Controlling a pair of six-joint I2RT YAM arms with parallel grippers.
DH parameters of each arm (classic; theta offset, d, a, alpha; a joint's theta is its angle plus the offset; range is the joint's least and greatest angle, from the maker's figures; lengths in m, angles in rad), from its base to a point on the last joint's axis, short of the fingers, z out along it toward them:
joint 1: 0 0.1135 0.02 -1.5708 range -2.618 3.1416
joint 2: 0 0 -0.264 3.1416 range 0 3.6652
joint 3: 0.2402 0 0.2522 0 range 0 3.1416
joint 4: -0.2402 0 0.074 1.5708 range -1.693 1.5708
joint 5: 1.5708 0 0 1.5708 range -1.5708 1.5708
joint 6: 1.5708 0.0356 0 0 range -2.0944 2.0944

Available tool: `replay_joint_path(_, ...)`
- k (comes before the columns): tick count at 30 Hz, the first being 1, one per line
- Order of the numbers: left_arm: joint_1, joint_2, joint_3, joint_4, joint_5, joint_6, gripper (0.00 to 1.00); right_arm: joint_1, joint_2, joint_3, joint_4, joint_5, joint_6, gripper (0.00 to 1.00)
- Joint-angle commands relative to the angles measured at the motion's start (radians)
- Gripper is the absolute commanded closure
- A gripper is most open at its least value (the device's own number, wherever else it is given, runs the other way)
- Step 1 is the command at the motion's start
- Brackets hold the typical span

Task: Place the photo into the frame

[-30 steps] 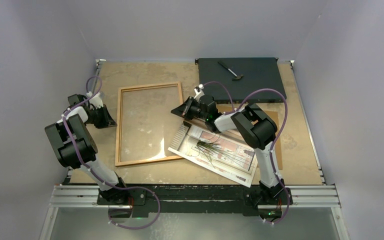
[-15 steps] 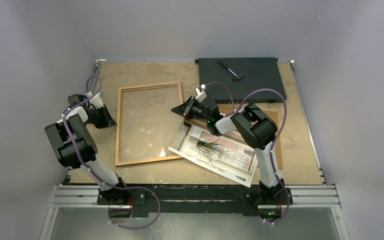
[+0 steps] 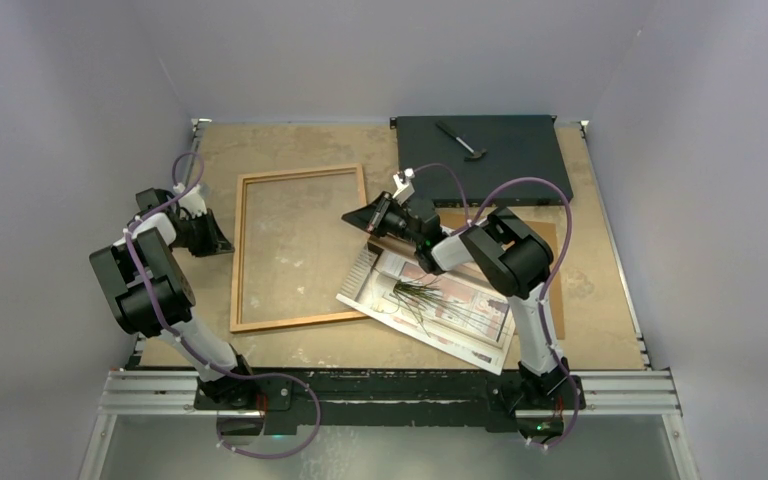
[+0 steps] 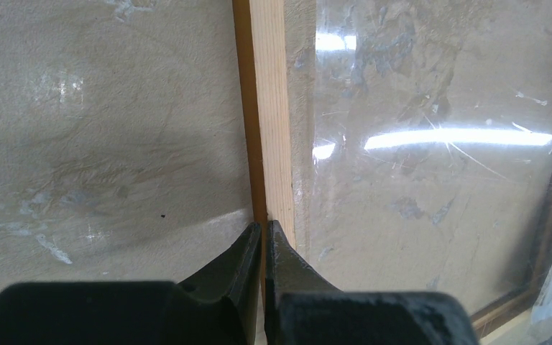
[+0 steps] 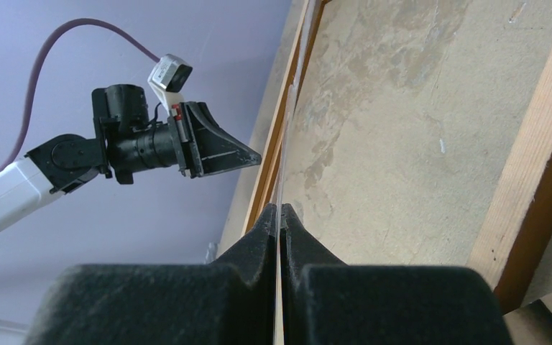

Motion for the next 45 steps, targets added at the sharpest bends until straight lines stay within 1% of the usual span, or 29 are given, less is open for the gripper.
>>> replay_joint_path(1,-0.014,0.049,-0.019,-0.005,-0.054,0.018,0.97,0.005,0.02,0.022,0.114,-0.017,0.008,1.0)
replay_joint_path(6,-0.013,0.054,-0.018,-0.002,-0.052,0.014,0.97,0.004,0.047,0.036,0.135,-0.038,0.114,1.0)
replay_joint_path(12,-0.015,0.051,-0.02,0.005,-0.046,0.009,0.97,0.015,0.049,0.11,0.031,-0.029,0.1,1.0)
replay_joint_path(19,-0.015,0.055,-0.008,0.01,-0.039,0.003,0.97,0.033,0.049,0.151,-0.058,-0.015,0.075,1.0)
replay_joint_path(26,-0.015,0.059,-0.009,0.01,-0.033,0.009,0.97,0.047,0.077,0.184,-0.069,-0.029,0.086,1.0)
replay_joint_path(32,-0.014,0.067,0.002,0.007,-0.029,0.008,0.97,0.053,0.073,0.215,-0.141,-0.02,0.074,1.0)
replay_joint_path(40,-0.014,0.065,0.005,-0.005,-0.024,0.022,0.97,0.073,0.039,0.194,-0.242,0.014,0.05,1.0)
replay_joint_path(43,-0.015,0.069,-0.001,-0.005,-0.023,0.025,0.97,0.073,0.048,0.18,-0.231,0.003,0.093,1.0)
replay_joint_path(45,-0.013,0.069,-0.009,-0.002,-0.024,0.029,0.97,0.073,0.067,0.17,-0.187,-0.038,0.174,1.0)
